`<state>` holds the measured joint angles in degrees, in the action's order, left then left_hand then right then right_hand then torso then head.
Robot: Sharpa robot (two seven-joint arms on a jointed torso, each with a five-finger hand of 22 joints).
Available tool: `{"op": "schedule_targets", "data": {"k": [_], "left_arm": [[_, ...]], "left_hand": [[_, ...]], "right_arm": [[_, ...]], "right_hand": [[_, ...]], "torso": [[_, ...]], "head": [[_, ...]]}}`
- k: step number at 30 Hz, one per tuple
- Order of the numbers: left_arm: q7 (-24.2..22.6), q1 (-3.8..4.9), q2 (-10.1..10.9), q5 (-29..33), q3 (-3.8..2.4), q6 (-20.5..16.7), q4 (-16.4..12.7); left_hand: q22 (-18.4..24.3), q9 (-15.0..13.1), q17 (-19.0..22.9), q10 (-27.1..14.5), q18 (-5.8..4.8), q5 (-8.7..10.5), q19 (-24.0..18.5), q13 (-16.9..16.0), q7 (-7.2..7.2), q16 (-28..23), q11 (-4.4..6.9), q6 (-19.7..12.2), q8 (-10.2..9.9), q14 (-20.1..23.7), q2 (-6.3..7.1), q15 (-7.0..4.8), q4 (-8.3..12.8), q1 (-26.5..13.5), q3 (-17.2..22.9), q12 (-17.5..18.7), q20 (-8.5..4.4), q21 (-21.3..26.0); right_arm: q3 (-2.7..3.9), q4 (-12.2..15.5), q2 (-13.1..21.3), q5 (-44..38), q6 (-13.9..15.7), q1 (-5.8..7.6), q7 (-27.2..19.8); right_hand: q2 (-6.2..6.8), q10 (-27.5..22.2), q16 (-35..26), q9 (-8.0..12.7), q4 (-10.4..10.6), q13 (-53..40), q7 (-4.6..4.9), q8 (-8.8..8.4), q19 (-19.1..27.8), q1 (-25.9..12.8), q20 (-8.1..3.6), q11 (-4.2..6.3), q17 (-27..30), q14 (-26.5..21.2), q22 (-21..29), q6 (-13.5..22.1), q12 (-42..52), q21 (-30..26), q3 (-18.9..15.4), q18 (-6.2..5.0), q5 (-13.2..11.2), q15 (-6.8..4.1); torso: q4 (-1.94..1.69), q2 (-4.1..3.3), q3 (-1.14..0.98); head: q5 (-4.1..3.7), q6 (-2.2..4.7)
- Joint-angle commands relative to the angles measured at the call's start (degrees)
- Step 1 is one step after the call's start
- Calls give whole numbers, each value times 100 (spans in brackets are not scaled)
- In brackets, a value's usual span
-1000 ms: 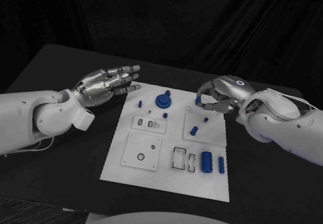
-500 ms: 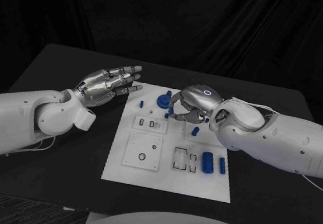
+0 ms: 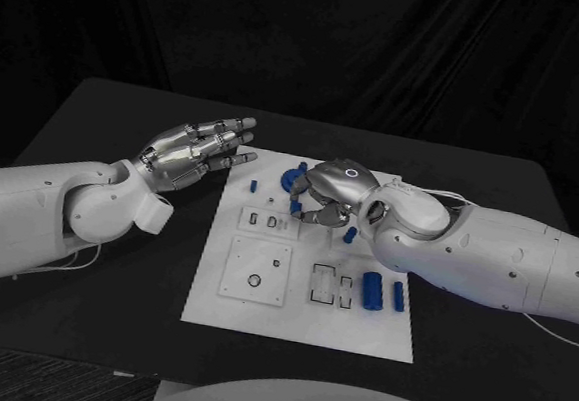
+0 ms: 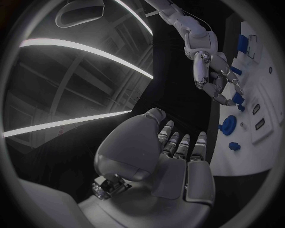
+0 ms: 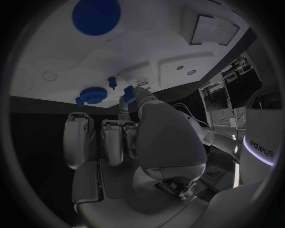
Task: Assemble the parts on the task board
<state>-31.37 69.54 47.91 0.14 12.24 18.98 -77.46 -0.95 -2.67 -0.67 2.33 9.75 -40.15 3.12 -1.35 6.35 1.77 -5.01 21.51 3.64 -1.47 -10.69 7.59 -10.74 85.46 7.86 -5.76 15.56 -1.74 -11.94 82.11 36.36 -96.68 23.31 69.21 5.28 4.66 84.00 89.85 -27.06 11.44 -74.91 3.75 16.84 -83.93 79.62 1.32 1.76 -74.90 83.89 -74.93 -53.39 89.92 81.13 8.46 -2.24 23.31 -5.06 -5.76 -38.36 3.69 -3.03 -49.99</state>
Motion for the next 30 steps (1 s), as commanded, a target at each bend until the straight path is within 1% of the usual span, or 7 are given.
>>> {"op": "schedule_targets", "data": {"k": [1, 4, 8, 11, 18, 24, 30], "left_arm": [[-120, -7, -17, 12, -5, 75, 0], [-110, -7, -24, 12, -5, 77, 8], [-96, -7, -31, 12, -5, 82, 13], [-88, -7, -39, 12, -5, 89, 20], [-60, -7, -55, 12, -5, 108, 30], [-37, -7, -60, 12, -5, 113, 33], [-3, -7, -60, 12, -5, 116, 37]], "left_hand": [[-7, -8, -10, -4, 66, 21, -4, -5, 12, 33, -13, 36, 21, 6, 21, 43, 1, -18, 17, -26, 27, 23], [-6, -8, -9, -5, 66, 19, -6, -4, 11, 31, -12, 34, 21, 7, 20, 43, 2, -19, 21, -22, 27, 24], [-6, -8, -9, -6, 66, 19, -6, -4, 11, 31, -12, 34, 21, 7, 20, 44, 3, -19, 21, -22, 27, 24], [-6, -8, -8, -6, 66, 19, -6, -4, 11, 30, -12, 34, 21, 8, 20, 43, 3, -19, 22, -22, 27, 24], [-4, -6, -6, -9, 65, 18, -12, -2, 11, 24, -12, 24, 19, 12, 17, 42, 4, -20, 30, -17, 26, 27], [-3, -6, -5, -10, 65, 18, -14, -1, 11, 23, -12, 20, 18, 14, 16, 41, 4, -22, 34, -15, 26, 28], [-3, -5, -4, -12, 64, 19, -17, -1, 11, 20, -13, 15, 17, 16, 15, 40, 4, -23, 36, -14, 25, 29]], "right_arm": [[3, -24, -21, -96, -172, -26, 164], [4, -40, -34, -96, -237, -35, 176], [4, -34, -40, -97, -306, -49, 176], [4, -18, -40, -97, -330, -62, 173], [4, 14, -38, -97, -359, -82, 168], [4, 27, -33, -97, -393, -89, 172], [4, 25, -46, -97, -433, -93, 176]], "right_hand": [[-23, 600, 15, -3, -33, -1509, 12, -22, -143, 13, 18, -50, -1510, 611, -1092, 13, 8, -22, -8, -26, 31, 29], [-24, 600, 15, -2, -38, -1509, 17, -26, -136, 11, 21, -54, -1510, 611, -1085, 19, 8, -36, -6, -29, 30, 32], [-24, 600, 15, 1, -45, -1509, 29, -36, -134, -1, 26, -65, -1510, 611, -1083, 35, 8, -44, -6, -30, 20, 40], [-24, 600, 15, 4, -50, -1509, 35, -43, -130, -9, 31, -72, -1510, 611, -1079, 46, 8, -53, -5, -32, 10, 46], [-24, 600, 15, 4, -50, -1509, 35, -43, -130, -9, 31, -72, -1510, 611, -1079, 46, 8, -53, -5, -32, 10, 46], [-26, 600, 15, 5, -54, -1509, 40, -47, -129, -17, 35, -77, -1510, 611, -1078, 51, 8, -56, -4, -33, 1, 50], [-27, 600, 15, 8, -57, -1509, 50, -56, -124, -38, 42, -88, -1510, 611, -1073, 62, 8, -69, -6, -35, -19, 59]], "torso": [[0, 2, -1], [9, 2, -4], [9, 3, -3], [11, 1, -4], [19, 2, -7], [13, 0, -7], [9, 2, -1]], "head": [[3, -1], [4, -1], [10, -1], [6, -1], [24, -1], [21, -1], [15, -1]]}}
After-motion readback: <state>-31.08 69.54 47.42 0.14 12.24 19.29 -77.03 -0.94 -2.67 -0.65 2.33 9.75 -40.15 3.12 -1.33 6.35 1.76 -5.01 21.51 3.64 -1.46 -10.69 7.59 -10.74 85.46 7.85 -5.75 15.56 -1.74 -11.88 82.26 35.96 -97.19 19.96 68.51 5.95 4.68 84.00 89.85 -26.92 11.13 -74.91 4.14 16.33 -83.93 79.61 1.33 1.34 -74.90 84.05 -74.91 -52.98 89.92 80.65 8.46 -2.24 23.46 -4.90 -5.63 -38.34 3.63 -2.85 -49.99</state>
